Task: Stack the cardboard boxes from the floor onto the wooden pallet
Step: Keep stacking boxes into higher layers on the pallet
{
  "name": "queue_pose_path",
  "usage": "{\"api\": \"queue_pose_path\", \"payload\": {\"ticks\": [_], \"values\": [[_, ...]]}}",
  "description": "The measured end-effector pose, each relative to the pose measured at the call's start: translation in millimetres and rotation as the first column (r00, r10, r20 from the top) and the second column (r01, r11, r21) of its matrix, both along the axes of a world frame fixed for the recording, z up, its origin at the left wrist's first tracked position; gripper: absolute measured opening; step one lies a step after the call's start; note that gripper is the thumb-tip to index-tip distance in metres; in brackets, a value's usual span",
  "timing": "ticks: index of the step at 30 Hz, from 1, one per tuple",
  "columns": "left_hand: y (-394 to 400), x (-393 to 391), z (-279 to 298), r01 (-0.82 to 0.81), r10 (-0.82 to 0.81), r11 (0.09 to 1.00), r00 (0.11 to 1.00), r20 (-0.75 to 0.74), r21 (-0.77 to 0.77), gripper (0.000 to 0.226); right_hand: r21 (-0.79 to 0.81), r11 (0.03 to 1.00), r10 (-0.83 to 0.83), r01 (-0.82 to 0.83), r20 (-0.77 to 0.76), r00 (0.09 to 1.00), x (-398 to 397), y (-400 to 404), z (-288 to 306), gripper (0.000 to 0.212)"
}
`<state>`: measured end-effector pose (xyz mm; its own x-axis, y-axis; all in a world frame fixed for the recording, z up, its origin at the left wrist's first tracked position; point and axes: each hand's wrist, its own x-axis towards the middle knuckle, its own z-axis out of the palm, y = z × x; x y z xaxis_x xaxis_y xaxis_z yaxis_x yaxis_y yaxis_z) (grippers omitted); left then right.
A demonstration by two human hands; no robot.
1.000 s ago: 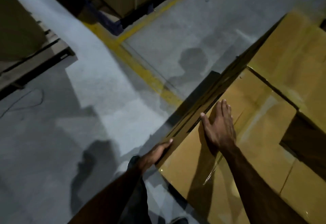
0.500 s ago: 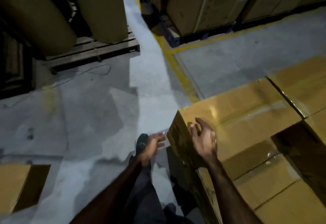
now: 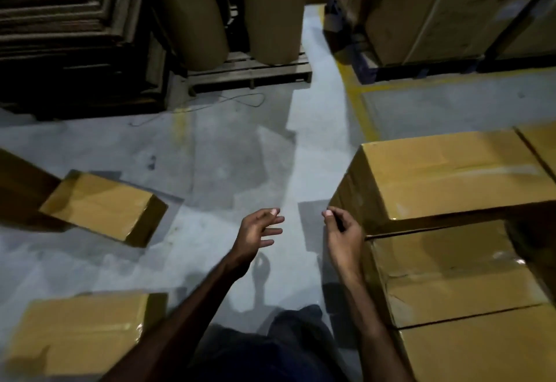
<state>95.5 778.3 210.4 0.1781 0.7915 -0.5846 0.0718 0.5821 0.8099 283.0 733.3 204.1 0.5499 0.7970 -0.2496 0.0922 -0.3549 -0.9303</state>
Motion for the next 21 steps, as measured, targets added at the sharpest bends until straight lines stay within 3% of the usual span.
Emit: {"api": "queue_pose_path", "payload": {"ticks": [4,11,16,21], "values": [[-41.1,-74.8,12.0,-0.148,0.15,0.986,0.989,-0.02,0.075,0.054,0.049,0.988,0.148,-0.149,0.008,0.989,-59.1,-16.7,-0.9,0.011],[-170.0,-251.1,6.6,-0.414,0.425,0.899,0.903,-0.059,0.14,0.049,-0.013,0.896,0.442,-0.443,-0.059,0.895,-224.8,-80.4,-12.3,0.01],[-297.8,-378.2,-0.4,-0.693,0.705,0.709,0.7,-0.113,0.13,0.02,-0.053,0.694,0.707,-0.718,-0.143,0.693,-359.8,-145.5,-16.2,0.009],[-401.5,-461.4,-1.9,-0.869,0.879,0.471,0.448,-0.163,0.15,0.025,-0.079,0.435,0.888,-0.897,-0.125,0.442,-464.7,-185.5,-23.9,0.009]]}}
